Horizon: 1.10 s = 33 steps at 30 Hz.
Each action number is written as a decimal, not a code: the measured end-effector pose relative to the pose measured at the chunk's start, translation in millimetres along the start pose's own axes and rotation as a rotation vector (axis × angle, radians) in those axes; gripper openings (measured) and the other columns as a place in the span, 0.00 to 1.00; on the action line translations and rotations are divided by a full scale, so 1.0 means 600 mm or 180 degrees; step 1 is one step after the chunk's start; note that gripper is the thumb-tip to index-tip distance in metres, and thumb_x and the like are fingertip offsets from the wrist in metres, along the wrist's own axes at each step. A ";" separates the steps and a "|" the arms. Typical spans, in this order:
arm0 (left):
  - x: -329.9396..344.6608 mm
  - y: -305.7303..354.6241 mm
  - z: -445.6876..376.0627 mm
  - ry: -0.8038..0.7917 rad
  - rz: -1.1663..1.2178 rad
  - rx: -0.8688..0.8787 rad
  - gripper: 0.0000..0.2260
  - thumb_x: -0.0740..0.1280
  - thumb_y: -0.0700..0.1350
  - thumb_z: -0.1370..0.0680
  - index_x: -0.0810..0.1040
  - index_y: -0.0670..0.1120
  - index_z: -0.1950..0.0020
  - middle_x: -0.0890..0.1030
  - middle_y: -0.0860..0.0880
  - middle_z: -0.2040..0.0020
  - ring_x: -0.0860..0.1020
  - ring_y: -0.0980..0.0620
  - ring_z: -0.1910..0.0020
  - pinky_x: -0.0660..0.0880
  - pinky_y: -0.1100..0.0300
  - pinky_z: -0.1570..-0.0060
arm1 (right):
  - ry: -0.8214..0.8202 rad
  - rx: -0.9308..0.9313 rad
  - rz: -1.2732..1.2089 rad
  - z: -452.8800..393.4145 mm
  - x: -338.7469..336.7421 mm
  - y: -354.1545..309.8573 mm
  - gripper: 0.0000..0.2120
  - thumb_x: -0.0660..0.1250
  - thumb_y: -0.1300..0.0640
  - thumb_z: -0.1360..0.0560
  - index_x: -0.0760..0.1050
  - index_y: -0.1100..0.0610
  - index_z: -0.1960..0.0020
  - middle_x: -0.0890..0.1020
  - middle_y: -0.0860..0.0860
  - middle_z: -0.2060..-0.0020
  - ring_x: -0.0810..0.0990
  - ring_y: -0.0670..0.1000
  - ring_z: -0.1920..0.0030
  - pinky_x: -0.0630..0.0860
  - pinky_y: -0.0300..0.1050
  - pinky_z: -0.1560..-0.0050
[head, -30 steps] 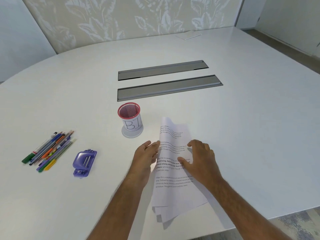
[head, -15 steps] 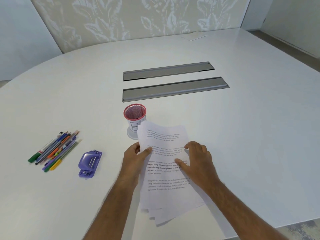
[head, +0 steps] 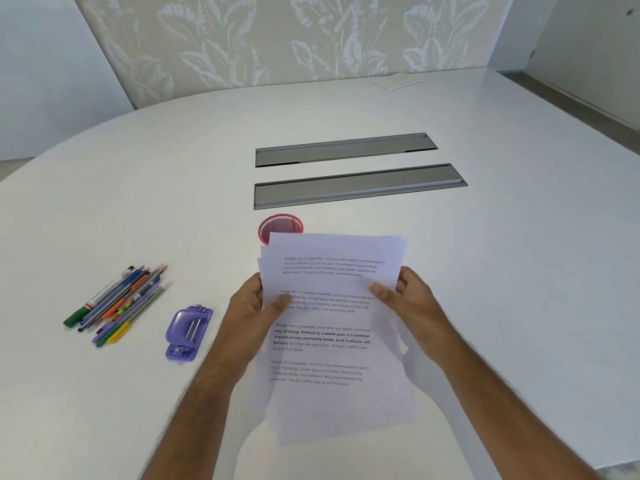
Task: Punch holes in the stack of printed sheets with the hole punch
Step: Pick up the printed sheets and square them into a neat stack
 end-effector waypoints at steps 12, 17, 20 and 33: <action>-0.010 0.243 -0.002 0.0008 0.0292 0.1572 0.16 0.71 0.38 0.18 0.78 0.46 0.31 0.85 0.48 0.34 0.85 0.46 0.39 0.83 0.57 0.45 | -0.0085 -0.1466 -0.0320 0.023 0.084 -0.266 0.13 0.80 0.51 0.25 0.85 0.50 0.41 0.90 0.51 0.43 0.90 0.53 0.47 0.85 0.45 0.50; -0.014 0.211 -0.014 -0.0063 0.0173 0.1412 0.16 0.76 0.41 0.21 0.81 0.49 0.33 0.86 0.49 0.36 0.85 0.48 0.39 0.84 0.55 0.44 | 0.0083 -0.1418 -0.0096 0.019 0.079 -0.235 0.20 0.83 0.43 0.30 0.86 0.48 0.42 0.90 0.49 0.44 0.90 0.52 0.47 0.85 0.46 0.51; -0.015 0.133 -0.023 0.0081 0.0028 0.0838 0.13 0.78 0.43 0.24 0.85 0.52 0.40 0.89 0.50 0.42 0.87 0.49 0.44 0.84 0.50 0.44 | 0.0185 -0.1131 0.0044 0.014 0.070 -0.173 0.20 0.83 0.44 0.31 0.86 0.49 0.43 0.91 0.49 0.46 0.90 0.52 0.47 0.85 0.45 0.51; -0.009 0.107 -0.031 0.0181 0.0059 0.0605 0.12 0.77 0.46 0.23 0.84 0.56 0.42 0.89 0.52 0.43 0.88 0.50 0.46 0.86 0.54 0.49 | 0.0222 -0.1033 0.0049 0.001 0.074 -0.148 0.20 0.83 0.46 0.31 0.85 0.48 0.41 0.90 0.49 0.46 0.90 0.53 0.47 0.87 0.50 0.49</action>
Point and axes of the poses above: each hand's wrist, its own z-axis away from the middle knuckle, its own x-axis out of the palm, y = z × x, the point moved 8 cm from there along -z, towards the middle knuckle
